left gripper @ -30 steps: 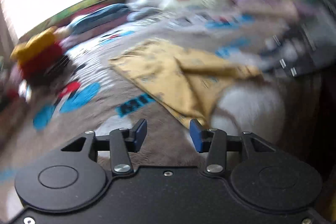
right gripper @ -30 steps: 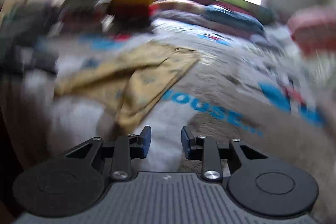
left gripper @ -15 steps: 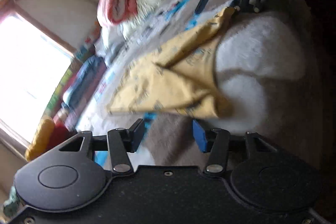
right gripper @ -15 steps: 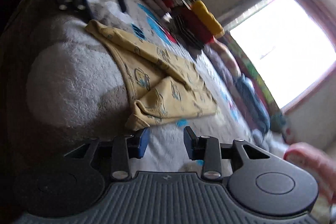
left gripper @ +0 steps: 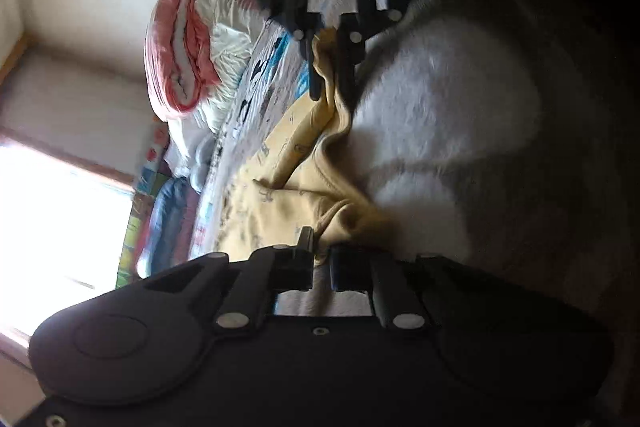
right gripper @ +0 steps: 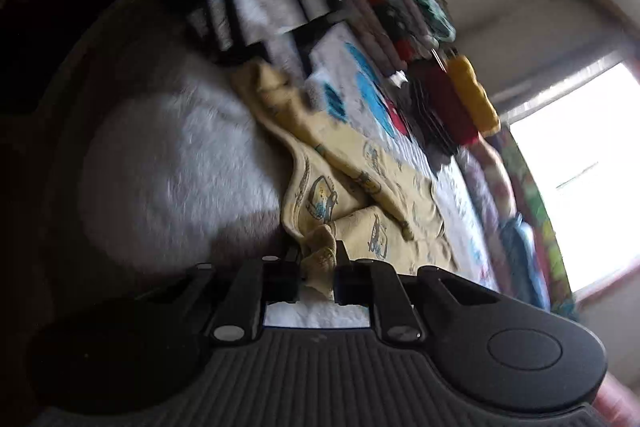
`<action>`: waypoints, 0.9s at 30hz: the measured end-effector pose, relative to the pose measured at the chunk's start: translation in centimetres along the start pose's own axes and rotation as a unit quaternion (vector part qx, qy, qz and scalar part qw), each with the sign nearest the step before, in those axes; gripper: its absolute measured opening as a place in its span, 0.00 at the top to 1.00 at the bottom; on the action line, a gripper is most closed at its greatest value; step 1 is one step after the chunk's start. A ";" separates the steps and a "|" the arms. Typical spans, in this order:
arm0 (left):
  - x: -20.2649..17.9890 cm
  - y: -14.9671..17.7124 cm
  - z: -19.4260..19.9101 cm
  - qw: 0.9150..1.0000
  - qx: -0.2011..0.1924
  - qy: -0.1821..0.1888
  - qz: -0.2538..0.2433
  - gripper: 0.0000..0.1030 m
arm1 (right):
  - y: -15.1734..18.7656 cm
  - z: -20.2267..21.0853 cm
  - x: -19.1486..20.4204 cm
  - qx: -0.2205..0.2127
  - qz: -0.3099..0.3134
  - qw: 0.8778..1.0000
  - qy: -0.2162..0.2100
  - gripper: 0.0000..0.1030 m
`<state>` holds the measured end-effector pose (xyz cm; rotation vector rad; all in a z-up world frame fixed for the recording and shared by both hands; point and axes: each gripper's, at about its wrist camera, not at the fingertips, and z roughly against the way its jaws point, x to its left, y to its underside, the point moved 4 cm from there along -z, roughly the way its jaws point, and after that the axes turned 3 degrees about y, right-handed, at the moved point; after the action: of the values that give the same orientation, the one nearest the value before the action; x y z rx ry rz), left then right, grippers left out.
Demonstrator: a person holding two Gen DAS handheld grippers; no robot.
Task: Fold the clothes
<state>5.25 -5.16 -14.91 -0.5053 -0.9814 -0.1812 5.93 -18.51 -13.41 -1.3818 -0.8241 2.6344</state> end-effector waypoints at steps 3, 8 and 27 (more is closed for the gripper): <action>1.3 -0.6 1.3 0.998 -0.006 0.000 0.062 0.96 | -0.4 1.6 -0.3 -0.005 -0.046 0.999 0.004 0.86; 2.5 -1.4 3.1 0.993 -0.010 0.005 0.118 0.99 | -0.1 4.9 -1.4 -0.024 -0.140 0.990 0.025 0.87; 13.8 10.1 -7.7 0.693 0.055 0.102 0.712 0.47 | 7.5 -2.1 -12.1 0.011 -0.595 0.802 -0.054 0.59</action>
<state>22.35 0.95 -10.23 -0.9806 -0.1561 1.2094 16.24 -27.41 -8.94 -0.3692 -1.1331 1.6655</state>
